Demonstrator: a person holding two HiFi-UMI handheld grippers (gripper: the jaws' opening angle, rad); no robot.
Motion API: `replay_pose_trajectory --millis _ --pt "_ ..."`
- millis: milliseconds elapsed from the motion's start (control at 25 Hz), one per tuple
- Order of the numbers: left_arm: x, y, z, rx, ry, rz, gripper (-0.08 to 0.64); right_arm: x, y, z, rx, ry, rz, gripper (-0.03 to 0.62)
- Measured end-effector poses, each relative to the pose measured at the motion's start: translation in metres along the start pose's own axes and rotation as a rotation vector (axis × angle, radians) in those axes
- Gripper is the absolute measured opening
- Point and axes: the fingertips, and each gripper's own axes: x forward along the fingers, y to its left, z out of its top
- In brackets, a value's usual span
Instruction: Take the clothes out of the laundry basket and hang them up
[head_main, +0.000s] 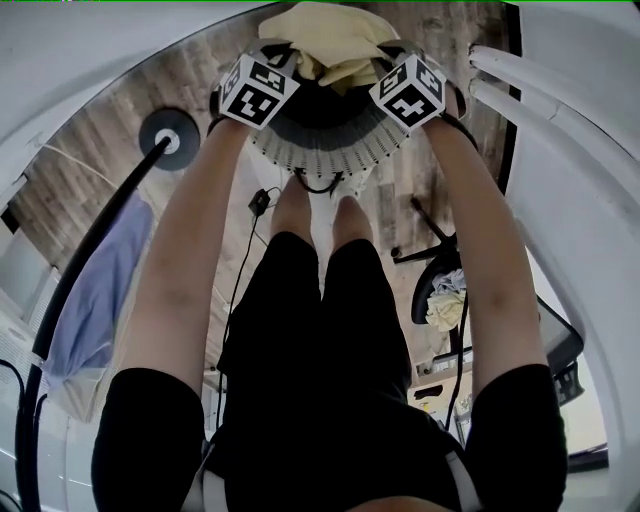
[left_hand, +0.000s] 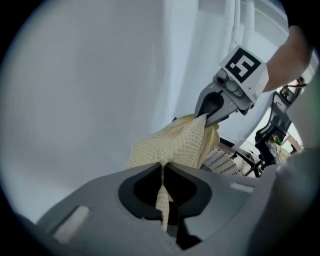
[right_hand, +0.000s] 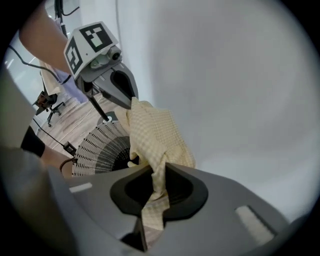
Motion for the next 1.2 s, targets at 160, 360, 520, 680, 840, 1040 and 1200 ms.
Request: replay_pose_trajectory --millis 160,360,520,680,840,1040,1200 --pt "-0.041 -0.016 0.016 -0.065 -0.106 0.067 0.008 -0.048 0.007 0.014 0.046 -0.107 -0.114 0.04" --pt "-0.097 -0.045 0.036 -0.124 -0.226 0.143 0.008 -0.112 0.028 0.026 0.138 -0.268 -0.212 0.04" --pt "-0.151 -0.076 0.054 -0.16 -0.322 0.202 0.008 -0.169 0.05 0.036 0.202 -0.413 -0.272 0.038" --pt "-0.221 -0.116 0.07 -0.222 -0.422 0.244 0.008 -0.242 0.08 0.051 0.253 -0.56 -0.304 0.04" --pt "-0.296 -0.157 0.086 -0.267 -0.518 0.297 0.008 -0.319 0.106 0.066 0.295 -0.712 -0.307 0.04" --pt "-0.388 -0.201 0.101 -0.287 -0.618 0.382 0.008 -0.405 0.151 0.086 0.351 -0.859 -0.214 0.04" --pt "-0.458 -0.229 0.109 -0.303 -0.706 0.45 0.006 -0.467 0.189 0.107 0.327 -0.957 -0.164 0.038"
